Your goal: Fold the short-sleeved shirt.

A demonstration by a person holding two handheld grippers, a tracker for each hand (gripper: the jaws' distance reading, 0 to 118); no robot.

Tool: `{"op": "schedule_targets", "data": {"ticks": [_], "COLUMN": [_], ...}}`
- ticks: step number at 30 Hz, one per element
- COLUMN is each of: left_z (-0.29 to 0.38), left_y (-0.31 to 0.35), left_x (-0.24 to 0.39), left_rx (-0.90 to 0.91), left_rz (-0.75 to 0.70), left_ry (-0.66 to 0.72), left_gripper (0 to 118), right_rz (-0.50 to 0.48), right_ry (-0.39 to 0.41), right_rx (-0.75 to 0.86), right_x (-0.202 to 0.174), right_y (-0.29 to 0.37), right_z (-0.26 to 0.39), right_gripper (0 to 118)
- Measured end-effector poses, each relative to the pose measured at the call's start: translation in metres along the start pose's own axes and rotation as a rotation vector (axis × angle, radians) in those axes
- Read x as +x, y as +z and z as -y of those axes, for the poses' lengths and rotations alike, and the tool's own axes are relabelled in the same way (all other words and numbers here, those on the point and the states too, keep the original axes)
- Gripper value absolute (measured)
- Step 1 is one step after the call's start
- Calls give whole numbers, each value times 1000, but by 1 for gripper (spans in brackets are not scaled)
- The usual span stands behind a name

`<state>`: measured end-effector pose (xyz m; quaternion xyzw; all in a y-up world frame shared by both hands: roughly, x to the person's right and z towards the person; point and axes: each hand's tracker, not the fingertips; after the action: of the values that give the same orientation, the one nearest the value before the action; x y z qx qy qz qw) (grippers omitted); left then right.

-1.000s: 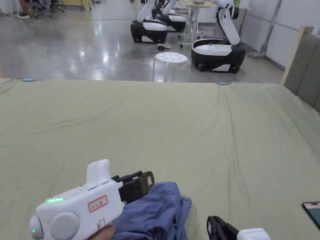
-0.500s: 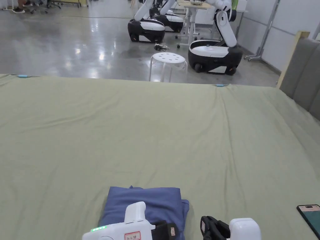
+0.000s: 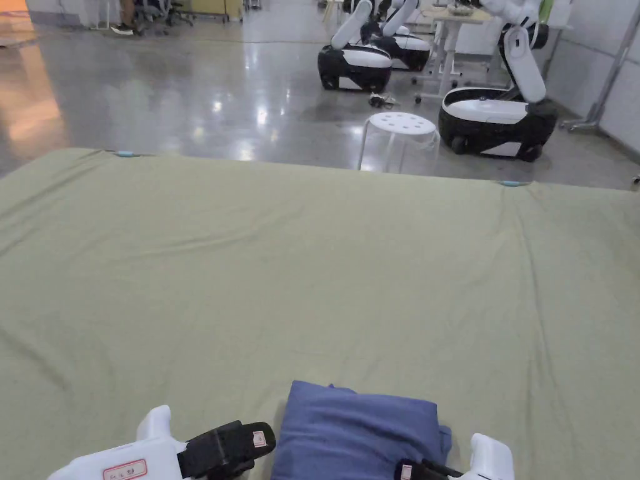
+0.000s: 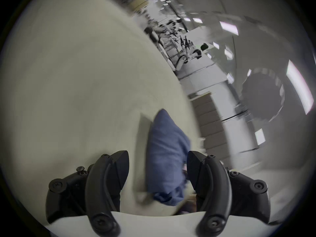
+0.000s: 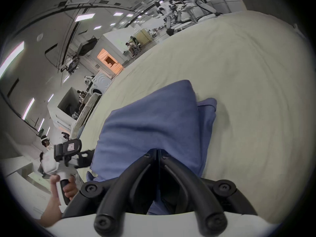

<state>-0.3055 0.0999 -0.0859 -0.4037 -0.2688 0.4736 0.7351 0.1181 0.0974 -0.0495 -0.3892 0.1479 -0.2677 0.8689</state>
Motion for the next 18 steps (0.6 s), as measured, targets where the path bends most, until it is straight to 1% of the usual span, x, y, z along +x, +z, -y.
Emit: {"op": "schedule_targets", "data": {"ticks": [1, 2, 3, 4, 5, 6, 7, 8, 9, 10, 11, 12, 13, 15, 18], "left_z": [-2, -1, 3, 8, 12, 14, 18, 22, 26, 29, 27, 28, 28, 22, -6], "left_y": [-12, -25, -40, -57, -68, -79, -92, -103, -111, -114, -109, -103, -98, -85, -49], "left_x": [-14, -23, -28, -26, -17, -6, 7, 18, 27, 32, 34, 38, 42, 45, 28], "left_rx": [-50, -91, -119, -136, -128, -142, -168, -191, -205, -202, -182, -176, -156, -151, -120], "left_rz": [99, 138, 174, 205, 215, 189, 112, 18, -95, -171, -97, -100, -134, -144, -216], "left_ry": [90, 144, 168, 156, 105, 38, -24, -79, -137, -171, -147, -140, -160, -187, -220], "left_gripper": [71, 71, 71, 70, 70, 69, 56, 27, 22, 21, 21, 20, 20, 19, 19], "right_rz": [-2, 1, 7, 13, 17, 20, 23, 24, 25, 27, 24, 22, 21, 11, 13], "right_ry": [8, 19, 30, 40, 46, 50, 49, 44, 38, 35, 33, 39, 51, 68, 79], "right_rx": [-1, -4, -5, -5, -4, -3, 0, 3, 7, 15, 18, 34, 55, 82, 91], "right_x": [-1, -2, -4, -5, -6, -7, -7, -7, -7, -8, -8, -11, -13, -19, -30], "right_y": [-1, 1, 0, 0, 0, 0, 0, 0, 1, 3, 5, 9, 12, 20, 25], "right_z": [0, -1, -1, -2, -2, -1, -1, -1, -1, -1, -1, 0, 1, 1, 1], "right_gripper": [6, 6, 6, 6, 6, 6, 6, 6, 6, 6, 6, 6, 7, 7, 7]}}
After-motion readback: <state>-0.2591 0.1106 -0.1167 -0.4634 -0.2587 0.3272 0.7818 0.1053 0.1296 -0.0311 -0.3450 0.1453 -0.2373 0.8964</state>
